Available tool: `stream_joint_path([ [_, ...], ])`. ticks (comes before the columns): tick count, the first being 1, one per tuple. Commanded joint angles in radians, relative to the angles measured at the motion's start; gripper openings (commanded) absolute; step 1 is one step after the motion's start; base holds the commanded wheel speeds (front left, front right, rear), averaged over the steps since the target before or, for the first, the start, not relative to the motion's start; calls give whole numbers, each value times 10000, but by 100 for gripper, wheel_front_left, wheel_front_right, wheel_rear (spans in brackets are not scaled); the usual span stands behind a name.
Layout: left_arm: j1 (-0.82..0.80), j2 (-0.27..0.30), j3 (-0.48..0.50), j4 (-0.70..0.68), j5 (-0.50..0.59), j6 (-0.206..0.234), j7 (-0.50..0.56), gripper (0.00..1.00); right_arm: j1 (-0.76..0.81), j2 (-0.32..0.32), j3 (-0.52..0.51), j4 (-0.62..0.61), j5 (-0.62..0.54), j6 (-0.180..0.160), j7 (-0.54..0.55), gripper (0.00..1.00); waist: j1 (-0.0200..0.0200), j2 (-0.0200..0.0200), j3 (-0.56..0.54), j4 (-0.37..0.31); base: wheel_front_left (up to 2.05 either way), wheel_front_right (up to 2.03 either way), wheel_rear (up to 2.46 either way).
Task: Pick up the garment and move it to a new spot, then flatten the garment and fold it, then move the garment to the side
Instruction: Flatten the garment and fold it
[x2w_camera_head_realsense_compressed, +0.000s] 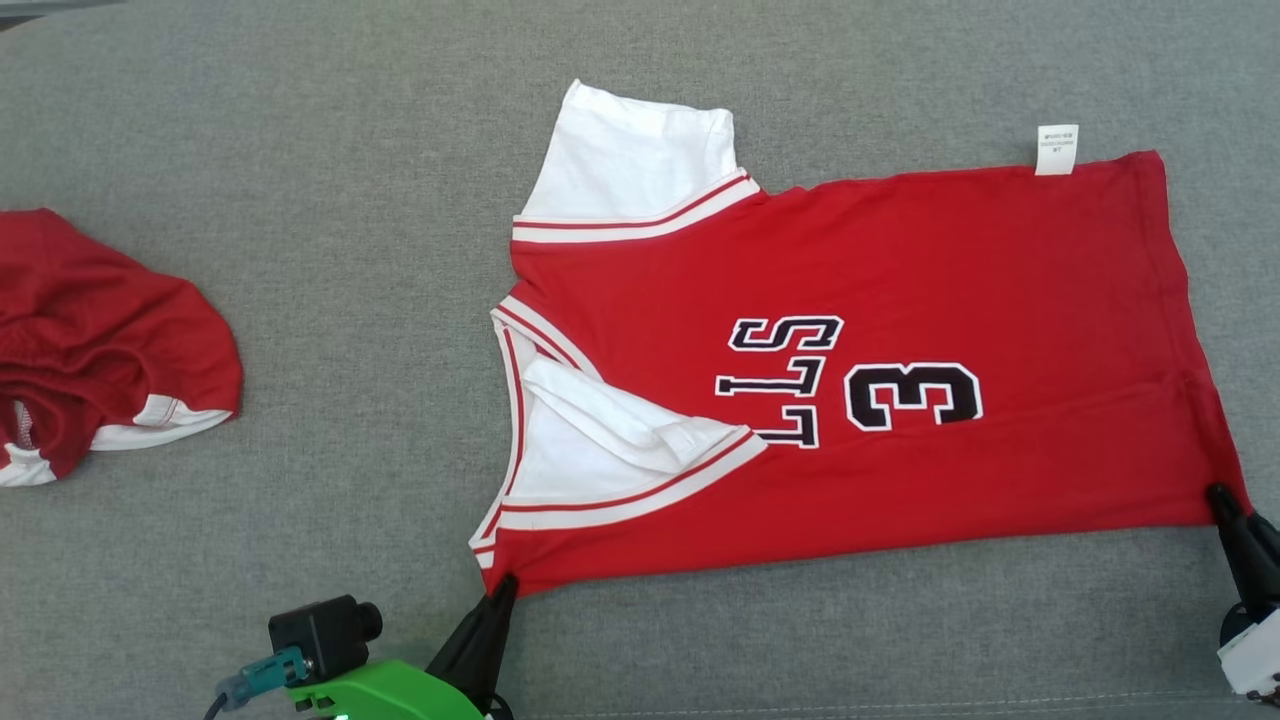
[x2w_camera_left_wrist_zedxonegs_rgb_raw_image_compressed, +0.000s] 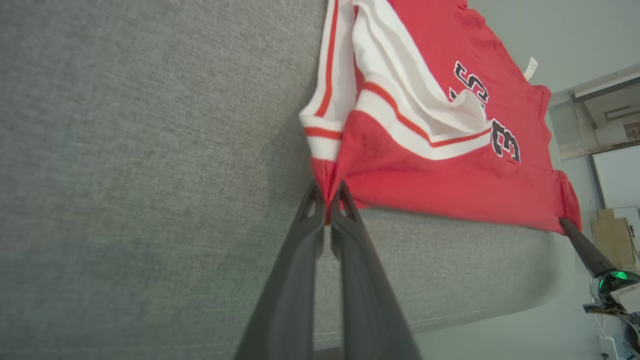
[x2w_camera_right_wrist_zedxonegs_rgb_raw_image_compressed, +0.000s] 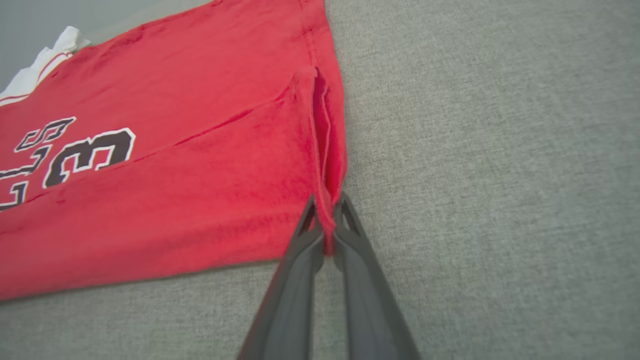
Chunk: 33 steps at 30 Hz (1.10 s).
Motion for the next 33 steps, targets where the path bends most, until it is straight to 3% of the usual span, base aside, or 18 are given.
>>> stream_joint_path([
  [1, 88, 36, 19, 66, -67, 87, 37, 0, 47, -35, 27, 99, -121, -21, -6, 46, 0, -1, -52, -17, 0, 0, 0],
  [2, 19, -2, -47, 140, -40, 115, 86, 28, -40, 35, 74, 154, -264, -19, -6, 100, 0, -1, -109, -37, 0, 0, 0],
  [3, -10, -19, -101, 184, -15, 124, 132, 45, -89, 82, 73, 163, -326, -19, -6, 100, 0, -1, -135, -50, 0, 0, 0],
  [4, -49, -44, -135, 219, 18, 125, 141, 80, -129, 108, 50, 176, -432, -18, -6, 100, 0, -1, -163, -60, 0, 0, 0],
  [5, -84, -43, -176, 251, 77, 130, 157, 100, -147, 124, -16, 196, -563, -18, -6, 100, 0, -1, -190, -68, 0, 0, 0],
  [12, -358, 54, -227, 94, 506, 307, -23, 100, -72, 706, -1234, -758, -2214, -18, -6, 100, 0, -1, -443, -298, 0, 0, 0],
  [17, -1257, 349, 1, -250, 909, 395, 23, 100, -323, 1540, -1711, -1671, -3580, -18, -6, 100, 0, -1, -483, -566, 0, 0, 0],
  [20, -2757, 469, 101, -164, 1293, 214, 335, 100, -684, 2108, -1475, -1956, -4203, -18, -6, 100, 0, -1, -285, -811, 0, 0, 0],
  [24, -4228, 556, 174, 266, 1486, 67, 734, 100, -1069, 2312, -1196, -2010, -4546, -18, -6, 100, 0, -1, 48, -997, 0, 0, 0],
  [33, -8838, 860, -7, 2942, 1660, -753, 3042, 100, -2407, 2567, -376, -1895, -4921, -18, -7, 100, 0, -1, 1441, -1743, 0, 0, 0],
])
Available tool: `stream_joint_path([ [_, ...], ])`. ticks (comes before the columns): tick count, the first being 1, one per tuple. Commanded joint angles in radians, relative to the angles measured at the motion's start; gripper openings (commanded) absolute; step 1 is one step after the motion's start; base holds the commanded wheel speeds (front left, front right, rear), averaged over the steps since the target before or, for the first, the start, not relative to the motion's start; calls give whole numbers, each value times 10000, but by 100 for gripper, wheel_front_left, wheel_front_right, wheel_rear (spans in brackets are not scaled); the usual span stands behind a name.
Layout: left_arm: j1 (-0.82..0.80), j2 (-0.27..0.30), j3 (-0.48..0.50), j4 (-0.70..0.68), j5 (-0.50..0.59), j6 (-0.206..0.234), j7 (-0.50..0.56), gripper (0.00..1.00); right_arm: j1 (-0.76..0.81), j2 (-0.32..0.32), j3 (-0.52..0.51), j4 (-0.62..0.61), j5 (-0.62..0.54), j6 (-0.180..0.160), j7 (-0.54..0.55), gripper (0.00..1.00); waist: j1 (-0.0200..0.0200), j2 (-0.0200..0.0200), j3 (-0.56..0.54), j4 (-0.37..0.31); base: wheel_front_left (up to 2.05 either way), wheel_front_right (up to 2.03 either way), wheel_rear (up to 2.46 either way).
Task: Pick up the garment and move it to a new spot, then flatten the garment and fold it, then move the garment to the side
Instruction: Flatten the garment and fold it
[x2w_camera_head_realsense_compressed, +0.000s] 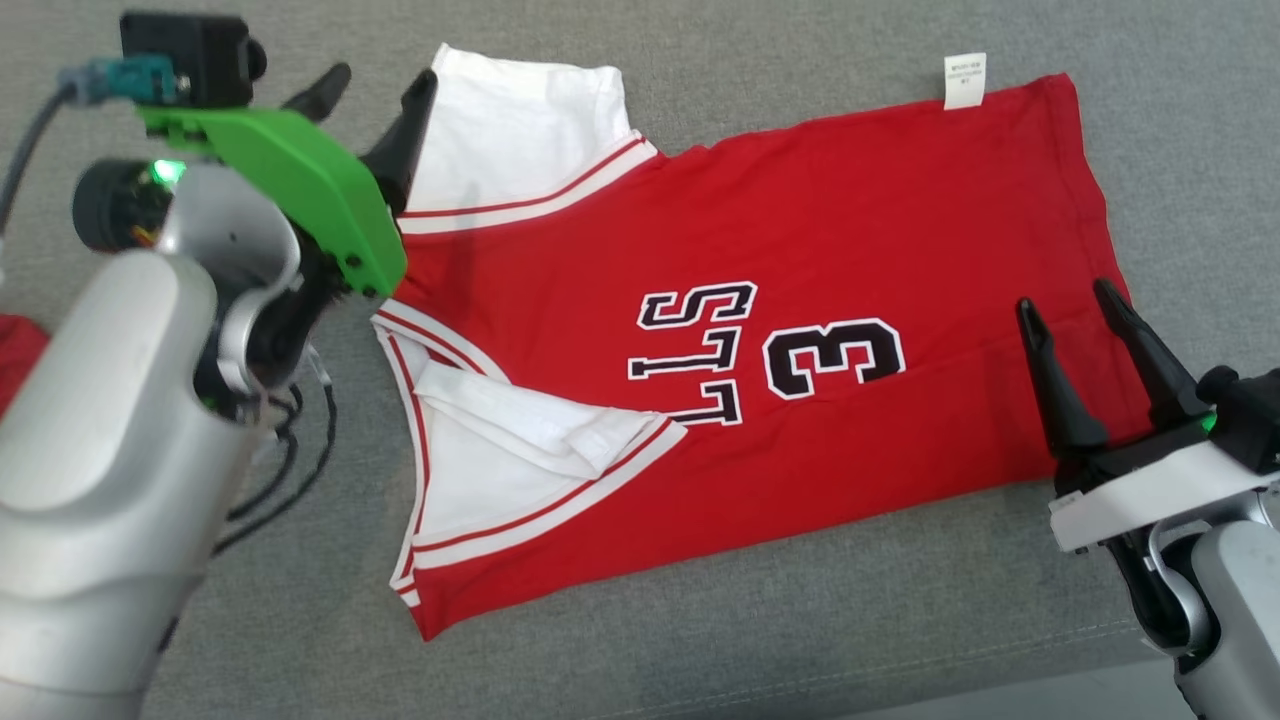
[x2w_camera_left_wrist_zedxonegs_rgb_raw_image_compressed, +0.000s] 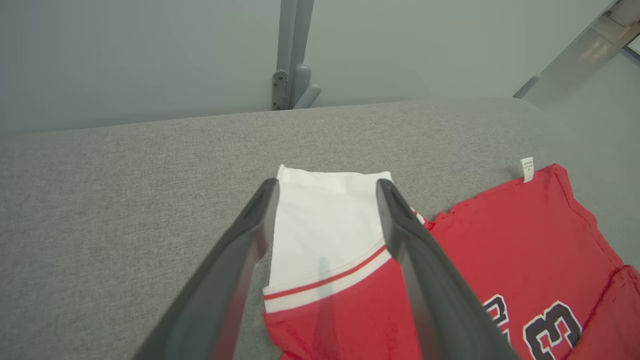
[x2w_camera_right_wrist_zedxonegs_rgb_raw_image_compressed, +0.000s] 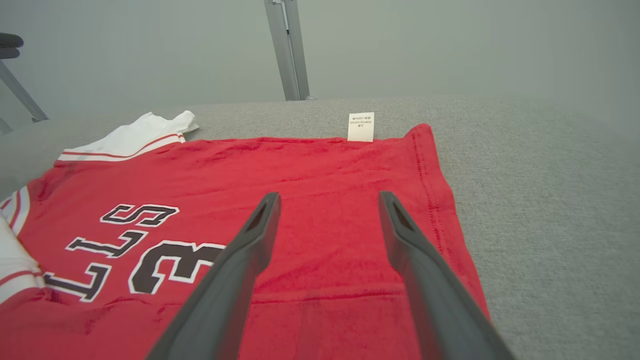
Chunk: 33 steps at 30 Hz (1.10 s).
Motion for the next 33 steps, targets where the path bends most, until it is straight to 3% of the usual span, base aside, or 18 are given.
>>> stream_joint_path([
  [1, -578, 178, -84, 283, 230, -135, 262, 100, -269, 77, 75, 9, -89, -14, -8, 100, 0, -1, 786, -554, 0, 0, 0],
  [8, -3121, 352, -797, 2233, 587, -834, 2282, 100, -1083, 336, 404, 78, -196, -14, -9, 100, 0, -1, 1609, -1167, 0, 0, 0],
  [15, -4136, 494, -1167, 3657, 836, -1182, 3114, 100, -1385, 592, 478, 111, -239, -14, -9, 100, 0, -1, 1992, -1628, 0, 0, 0],
  [29, -4482, 653, -1469, 4891, 1051, -1189, 3209, 100, -1564, 595, 399, 73, -304, -14, -9, 100, 0, -1, 2165, -1860, 0, 0, 0],
  [30, -4489, 623, -1443, 4933, 1018, -1135, 3193, 97, -1585, 610, 410, 77, -309, -14, -9, 100, 0, -1, 2174, -1868, 0, 0, 0],
  [32, -4510, 584, -1486, 4994, 1046, -1095, 3254, 70, -1605, 623, 428, 80, -311, -14, -9, 100, 0, -1, 2191, -1874, 0, 0, 0],
  [33, -4510, 584, -1486, 4994, 1046, -1095, 3254, 70, -1605, 623, 428, 80, -311, -14, -9, 100, 0, -1, 2191, -1874, 0, 0, 0],
])
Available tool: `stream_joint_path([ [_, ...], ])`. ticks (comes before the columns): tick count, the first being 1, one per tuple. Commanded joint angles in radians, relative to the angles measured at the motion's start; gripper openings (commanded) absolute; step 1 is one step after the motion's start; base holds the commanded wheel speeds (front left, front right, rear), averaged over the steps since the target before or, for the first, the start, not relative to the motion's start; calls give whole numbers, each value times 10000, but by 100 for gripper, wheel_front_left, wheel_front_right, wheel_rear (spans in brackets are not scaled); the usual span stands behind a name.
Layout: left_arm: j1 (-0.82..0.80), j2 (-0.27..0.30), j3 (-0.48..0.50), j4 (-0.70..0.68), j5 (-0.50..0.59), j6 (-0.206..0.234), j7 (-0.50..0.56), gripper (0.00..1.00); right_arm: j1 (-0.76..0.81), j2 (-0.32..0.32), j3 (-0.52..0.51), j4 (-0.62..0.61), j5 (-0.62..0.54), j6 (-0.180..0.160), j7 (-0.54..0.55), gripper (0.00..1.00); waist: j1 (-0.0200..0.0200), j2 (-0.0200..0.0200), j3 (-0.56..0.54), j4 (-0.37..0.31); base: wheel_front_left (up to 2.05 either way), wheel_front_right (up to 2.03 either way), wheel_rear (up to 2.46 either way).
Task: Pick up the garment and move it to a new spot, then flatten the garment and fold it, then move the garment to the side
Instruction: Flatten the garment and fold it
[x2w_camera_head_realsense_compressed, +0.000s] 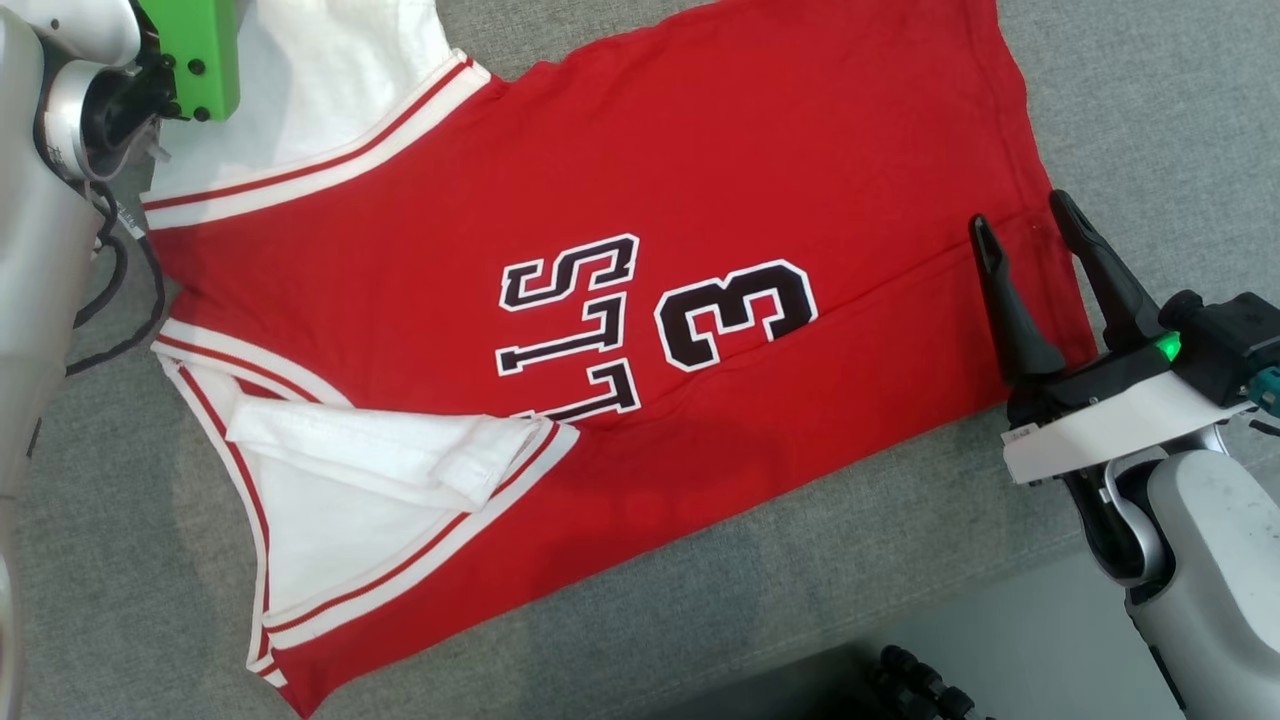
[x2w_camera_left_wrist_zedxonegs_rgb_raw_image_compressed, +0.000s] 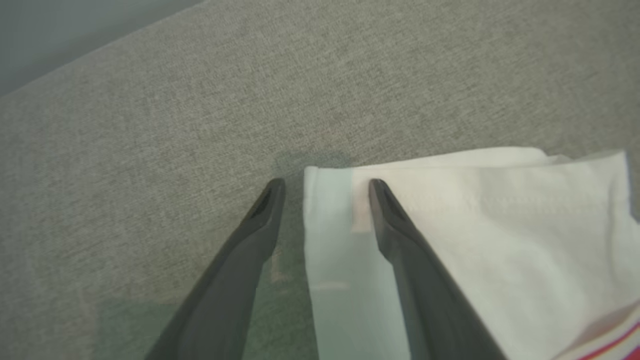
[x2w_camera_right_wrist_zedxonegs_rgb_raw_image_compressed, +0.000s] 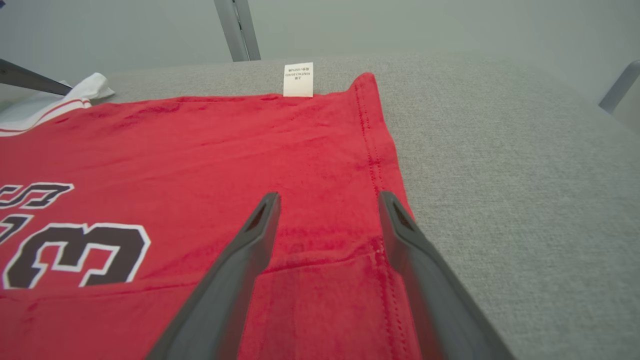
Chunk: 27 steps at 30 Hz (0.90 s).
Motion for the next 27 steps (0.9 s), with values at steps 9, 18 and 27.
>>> stream_joint_path([
  [9, -148, -33, -113, 270, 53, 135, 8, 0, -218, -51, 51, 30, -85, -14, -6, 100, -1, 0, 4, -29, 0, 0, 0],
  [18, -317, -30, -85, 223, -46, -27, -288, 0, -1548, -40, 25, 1462, -15, -14, 183, 100, -1, 0, -49, -45, 0, 0, 0],
  [27, -324, -35, -177, 32, -132, -127, -194, 0, -4556, 689, -56, 3749, -607, -16, 2564, 100, -1, 0, -33, 66, 0, 0, 0],
])
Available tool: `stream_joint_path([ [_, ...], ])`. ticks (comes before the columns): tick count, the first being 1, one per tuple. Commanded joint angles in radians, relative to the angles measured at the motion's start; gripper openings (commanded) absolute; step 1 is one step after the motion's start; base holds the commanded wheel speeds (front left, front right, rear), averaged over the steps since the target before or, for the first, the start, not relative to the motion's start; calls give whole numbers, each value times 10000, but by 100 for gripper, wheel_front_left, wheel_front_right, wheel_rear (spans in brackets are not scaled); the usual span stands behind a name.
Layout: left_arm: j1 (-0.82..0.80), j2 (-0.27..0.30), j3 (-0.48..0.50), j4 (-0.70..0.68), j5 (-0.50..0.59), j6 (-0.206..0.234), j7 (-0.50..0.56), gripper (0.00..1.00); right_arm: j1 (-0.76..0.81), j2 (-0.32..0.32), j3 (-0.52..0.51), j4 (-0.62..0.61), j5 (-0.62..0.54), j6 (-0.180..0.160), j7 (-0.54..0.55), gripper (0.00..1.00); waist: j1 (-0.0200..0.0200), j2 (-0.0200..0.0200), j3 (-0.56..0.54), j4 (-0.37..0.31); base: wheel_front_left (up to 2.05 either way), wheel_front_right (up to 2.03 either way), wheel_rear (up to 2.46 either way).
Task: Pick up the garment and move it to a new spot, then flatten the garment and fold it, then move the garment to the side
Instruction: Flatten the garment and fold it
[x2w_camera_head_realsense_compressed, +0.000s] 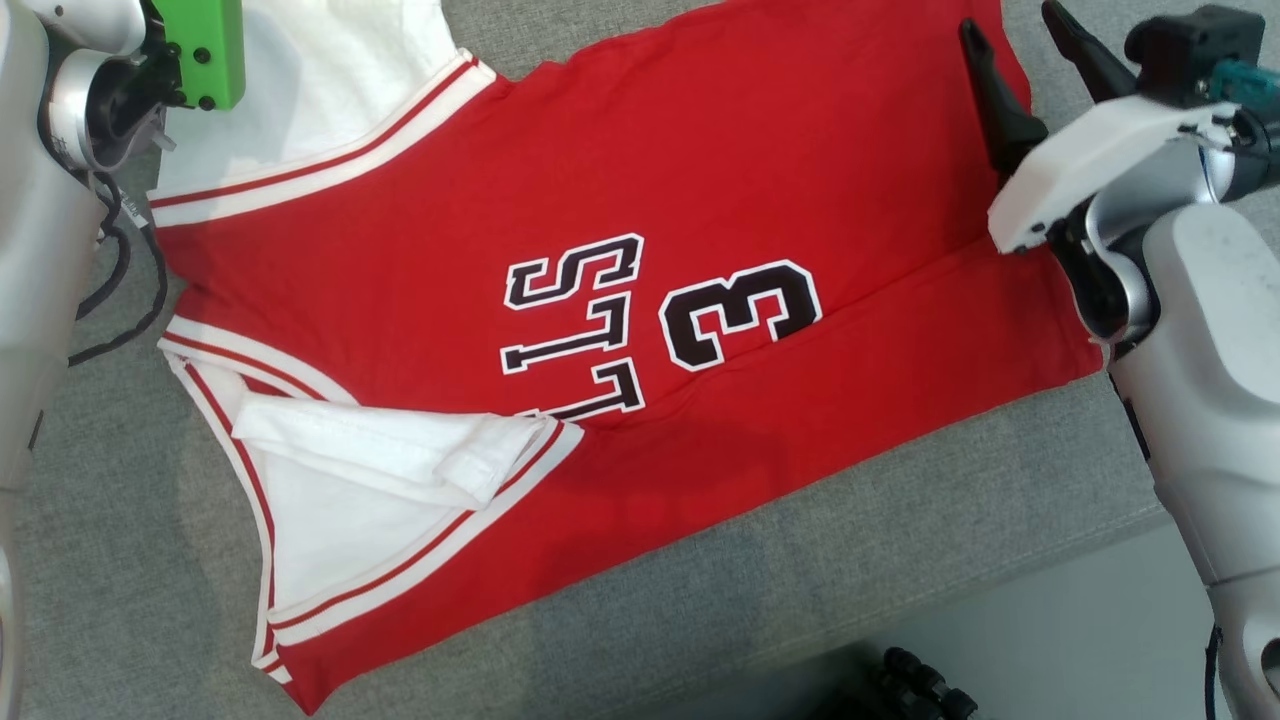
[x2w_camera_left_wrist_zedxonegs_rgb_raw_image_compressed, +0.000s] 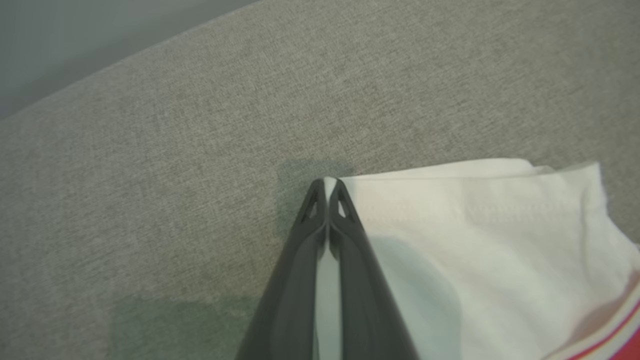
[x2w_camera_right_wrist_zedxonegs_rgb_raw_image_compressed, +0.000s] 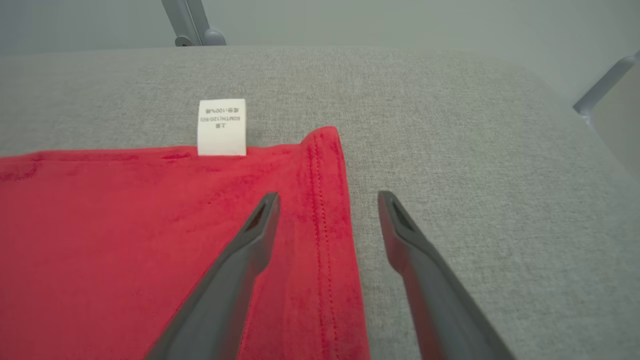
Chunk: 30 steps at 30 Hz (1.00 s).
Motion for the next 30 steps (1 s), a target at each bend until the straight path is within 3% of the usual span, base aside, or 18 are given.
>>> stream_joint_path([
  [1, -123, 21, -31, -67, -85, -37, 41, 0, -571, 134, -47, 455, -119, -14, 577, 100, -1, 0, 16, 45, 0, 0, 0],
  [9, -6, 112, -116, -300, -108, -35, 97, 0, -2452, 704, -457, 2127, -1020, -16, 2673, 100, -1, 0, 15, 178, 0, 0, 0],
  [19, 69, 149, -201, -526, -150, 31, 173, 0, -3510, 1387, -1049, 3211, -2271, -14, 3651, 100, -1, 0, 37, 286, 0, 0, 0],
  [20, 74, 153, -213, -536, -149, 39, 190, 0, -3559, 1410, -1105, 3274, -2370, -14, 3703, 91, -1, 0, 38, 296, 0, 0, 0],
  [23, 97, 167, -255, -559, -155, 47, 212, 0, -3661, 1458, -1256, 3403, -2665, -14, 3778, 47, -1, 0, 37, 320, 0, 0, 0],
  [26, 121, 201, -283, -577, -166, 39, 230, 0, -3743, 1502, -1433, 3447, -2979, -14, 3772, 29, -1, 0, 30, 337, 0, 0, 0],
  [28, 143, 214, -305, -576, -168, 38, 226, 0, -3763, 1559, -1552, 3441, -3197, -14, 3785, 29, -1, 0, 12, 341, 0, 0, 0],
  [29, 152, 215, -313, -577, -175, 36, 223, 0, -3775, 1586, -1604, 3436, -3292, -14, 3834, 0, -1, 0, 2, 343, 0, 0, 0],
  [30, 157, 217, -323, -577, -175, 35, 227, 0, -3778, 1612, -1649, 3446, -3377, -14, 3902, 0, -1, 0, -7, 346, 0, 0, 0],
])
